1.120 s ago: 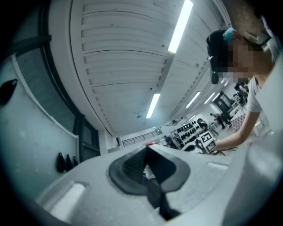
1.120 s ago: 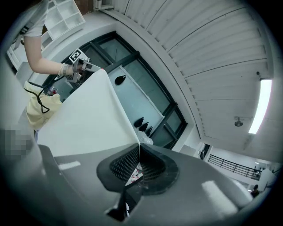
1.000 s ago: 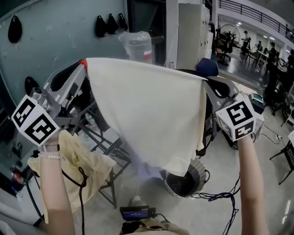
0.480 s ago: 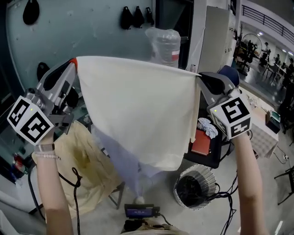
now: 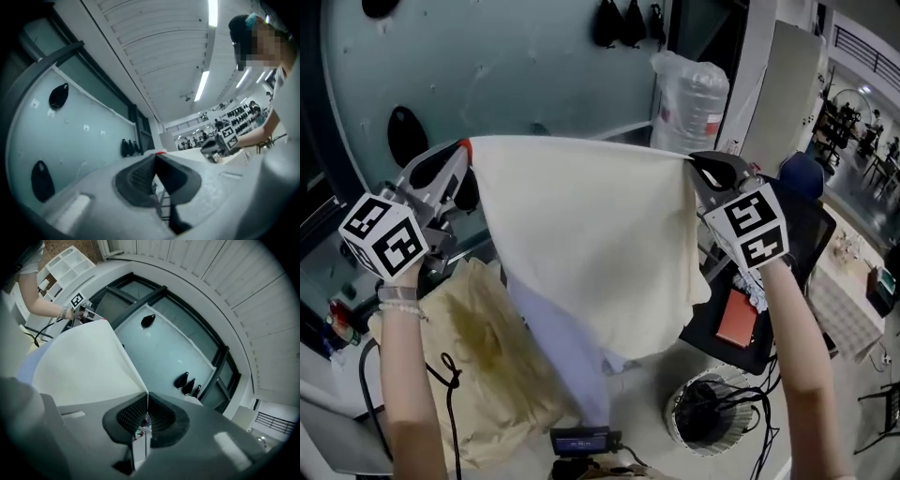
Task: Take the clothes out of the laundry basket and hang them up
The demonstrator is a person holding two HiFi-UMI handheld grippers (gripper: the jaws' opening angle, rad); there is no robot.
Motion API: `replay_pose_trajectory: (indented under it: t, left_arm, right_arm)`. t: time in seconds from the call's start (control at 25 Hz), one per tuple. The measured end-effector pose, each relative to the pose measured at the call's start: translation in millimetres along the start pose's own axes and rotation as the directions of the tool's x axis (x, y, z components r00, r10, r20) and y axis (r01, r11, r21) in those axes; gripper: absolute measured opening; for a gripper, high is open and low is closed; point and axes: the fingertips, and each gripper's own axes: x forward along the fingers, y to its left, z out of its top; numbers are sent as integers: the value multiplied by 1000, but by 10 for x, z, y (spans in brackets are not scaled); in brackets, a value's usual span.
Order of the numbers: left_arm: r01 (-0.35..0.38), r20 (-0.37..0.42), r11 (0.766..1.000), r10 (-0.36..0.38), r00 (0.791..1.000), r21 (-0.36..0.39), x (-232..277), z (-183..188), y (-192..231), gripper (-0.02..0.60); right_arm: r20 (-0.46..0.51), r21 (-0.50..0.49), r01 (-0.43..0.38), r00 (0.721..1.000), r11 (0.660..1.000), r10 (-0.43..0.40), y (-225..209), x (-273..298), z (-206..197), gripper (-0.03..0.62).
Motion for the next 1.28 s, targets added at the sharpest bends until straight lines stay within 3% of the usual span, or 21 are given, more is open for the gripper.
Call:
replay_pose_trajectory:
  t: [0.36,0.52,0.88,1.28]
  left_arm:
    - [-89,-150,992,74,986,-93,449,-1154,1200,-2]
    - [-98,-267,992,75,961,-73,590,-1743,1465,-2]
    - [-97,-520,991,34,854,-93,658,-3165,1562,-1]
    - [-138,-706,985,24,708,-105,549,-4083,1502,0]
  right_arm:
    - [-106,26,-102,989,994,104,331,1640,-426,5]
    - [-167,51,-168,970,984,174,579,2163,-731,6]
    - [-355,97,-309,877,946,323,1458,2750,-1801,5]
    - [-442,152,-395,793,906,419,2043,2887,-2288,6]
